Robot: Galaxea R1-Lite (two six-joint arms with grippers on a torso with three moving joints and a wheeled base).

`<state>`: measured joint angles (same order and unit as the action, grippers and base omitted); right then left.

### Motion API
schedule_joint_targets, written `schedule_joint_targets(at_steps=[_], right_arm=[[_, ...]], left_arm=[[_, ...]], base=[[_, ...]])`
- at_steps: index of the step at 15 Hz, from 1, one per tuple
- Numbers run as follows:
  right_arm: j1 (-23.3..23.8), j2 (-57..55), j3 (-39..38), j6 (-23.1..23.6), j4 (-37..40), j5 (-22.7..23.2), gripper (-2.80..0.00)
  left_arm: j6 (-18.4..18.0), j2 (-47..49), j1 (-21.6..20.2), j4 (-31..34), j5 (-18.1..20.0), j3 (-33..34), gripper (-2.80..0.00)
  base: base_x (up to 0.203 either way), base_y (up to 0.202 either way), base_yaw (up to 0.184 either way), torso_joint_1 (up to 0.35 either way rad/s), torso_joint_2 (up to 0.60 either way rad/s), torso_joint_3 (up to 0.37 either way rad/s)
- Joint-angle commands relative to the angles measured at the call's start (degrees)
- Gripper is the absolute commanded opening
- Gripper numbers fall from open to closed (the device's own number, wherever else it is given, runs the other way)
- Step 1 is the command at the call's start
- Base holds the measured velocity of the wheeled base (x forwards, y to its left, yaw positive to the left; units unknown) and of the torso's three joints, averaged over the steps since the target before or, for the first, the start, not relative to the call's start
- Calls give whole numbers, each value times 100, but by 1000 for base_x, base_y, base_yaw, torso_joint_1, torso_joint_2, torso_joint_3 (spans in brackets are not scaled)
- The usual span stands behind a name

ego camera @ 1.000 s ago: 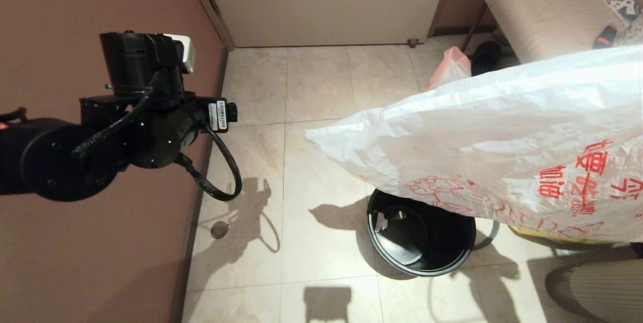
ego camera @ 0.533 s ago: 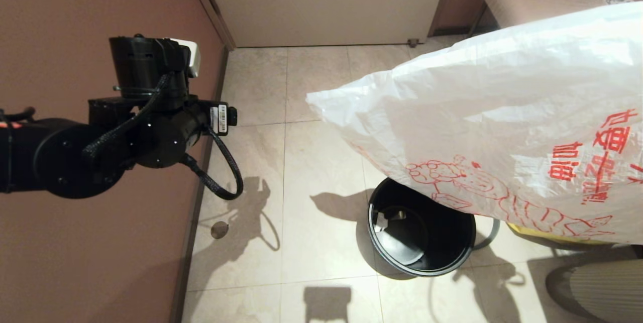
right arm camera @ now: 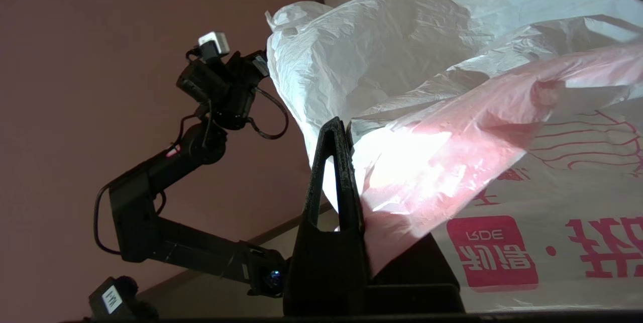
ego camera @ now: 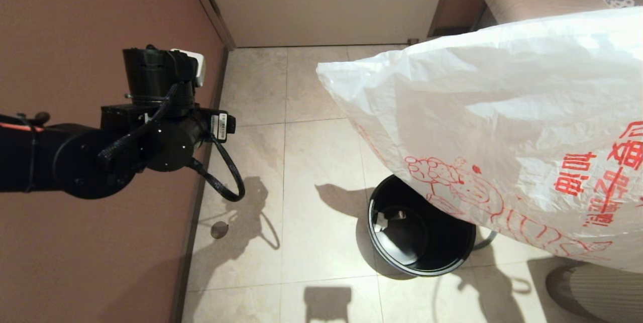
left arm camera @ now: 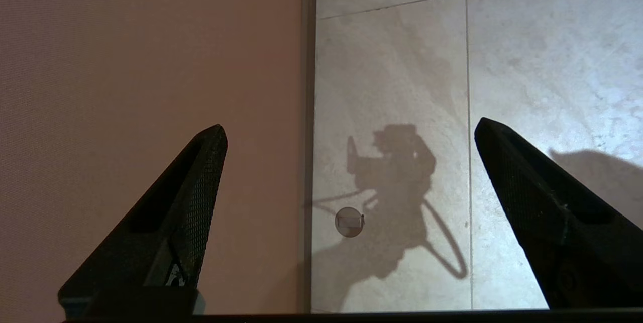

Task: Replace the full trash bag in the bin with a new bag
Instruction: Put the new garbage bag on the trash can

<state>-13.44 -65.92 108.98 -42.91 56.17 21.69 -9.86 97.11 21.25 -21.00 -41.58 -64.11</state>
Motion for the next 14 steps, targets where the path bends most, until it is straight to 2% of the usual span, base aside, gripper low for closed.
schedule_joint_targets(at_steps=[1, 6, 9, 12, 14], right_arm=[[95, -107, 0, -24, 122, 11, -280], [109, -468, -250, -5, 165, 27, -280], [115, -641, -815, 2, 21, 34, -280], [224, -824, -1651, -23, -603, 59, -280], [304, -940, -2338, -21, -1365, 95, -280]], left_arm=[[-7, 36, -7, -19, -36, 4, 0], [28, 54, -7, -44, -52, -5, 0], [35, 76, -7, -179, -48, -5, 0], [14, 305, -3, -615, -35, -5, 0], [26, 595, 61, -930, -27, -40, 0]], base=[[0, 0, 0, 0, 0, 0], [0, 0, 0, 0, 0, 0], [0, 0, 0, 0, 0, 0], [0, 0, 0, 0, 0, 0], [0, 0, 0, 0, 0, 0]])
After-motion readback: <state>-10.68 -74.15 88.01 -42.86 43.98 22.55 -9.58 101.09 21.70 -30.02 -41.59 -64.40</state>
